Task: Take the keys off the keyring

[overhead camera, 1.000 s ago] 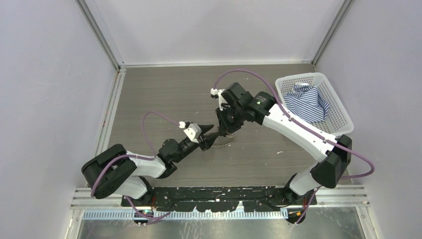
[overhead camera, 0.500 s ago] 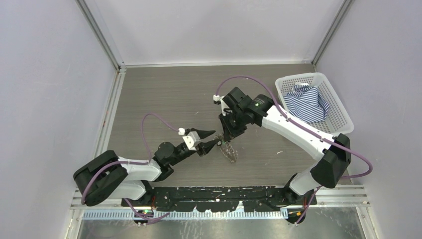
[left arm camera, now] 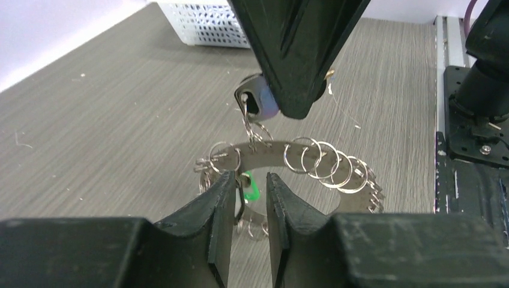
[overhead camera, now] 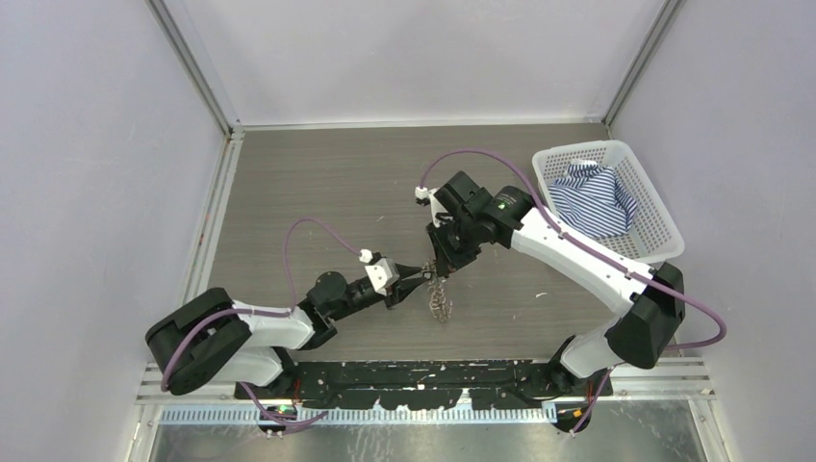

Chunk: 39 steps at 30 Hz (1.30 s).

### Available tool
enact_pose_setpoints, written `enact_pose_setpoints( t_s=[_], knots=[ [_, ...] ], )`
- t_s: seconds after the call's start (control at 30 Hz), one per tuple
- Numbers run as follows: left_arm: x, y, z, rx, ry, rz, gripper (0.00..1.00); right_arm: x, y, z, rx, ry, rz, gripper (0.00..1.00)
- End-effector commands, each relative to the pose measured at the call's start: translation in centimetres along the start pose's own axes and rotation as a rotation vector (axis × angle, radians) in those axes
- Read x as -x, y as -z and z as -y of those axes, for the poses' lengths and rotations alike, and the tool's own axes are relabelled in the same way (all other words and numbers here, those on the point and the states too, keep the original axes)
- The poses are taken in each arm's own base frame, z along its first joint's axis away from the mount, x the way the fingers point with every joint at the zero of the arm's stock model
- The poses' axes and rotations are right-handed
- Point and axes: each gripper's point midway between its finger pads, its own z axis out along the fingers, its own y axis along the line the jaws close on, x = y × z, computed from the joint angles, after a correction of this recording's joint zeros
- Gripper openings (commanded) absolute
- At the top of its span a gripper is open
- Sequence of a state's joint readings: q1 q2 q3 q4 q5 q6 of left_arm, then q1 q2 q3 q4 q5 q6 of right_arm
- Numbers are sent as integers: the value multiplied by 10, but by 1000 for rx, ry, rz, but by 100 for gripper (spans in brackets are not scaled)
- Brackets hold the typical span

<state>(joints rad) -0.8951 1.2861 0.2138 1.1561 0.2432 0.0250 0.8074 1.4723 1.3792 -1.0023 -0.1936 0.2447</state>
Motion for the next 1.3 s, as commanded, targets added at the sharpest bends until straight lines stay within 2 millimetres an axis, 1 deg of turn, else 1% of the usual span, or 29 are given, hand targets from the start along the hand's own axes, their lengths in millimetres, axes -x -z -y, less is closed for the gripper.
enact_pose_setpoints(
  t_s=[0.0,0.2,0.37,0.7,0.8,0.93,0.97,1.1,1.27],
  knots=[
    [21,-14,-1,-4,0,82,26,11,18,-9,41,20,80,1],
    [22,-20,-3,16,-3,106,25,11,19,-10,43,14,82,1],
    [24,-23,-3,22,28,121,23,12,19,-10,44,13,83,1],
    [27,-30,2,15,33,147,19,12,21,-11,45,10,86,1],
    [28,-32,2,20,34,150,15,12,21,-11,46,7,88,1],
    [29,-33,1,29,27,152,2,11,21,-10,39,4,89,1],
    [29,-33,0,36,24,152,1,10,21,-9,36,3,87,1],
    [36,-32,-5,81,23,164,1,6,19,-5,19,-8,78,1],
    [53,-37,-8,120,33,126,1,2,12,-11,37,-13,67,1]
  ],
)
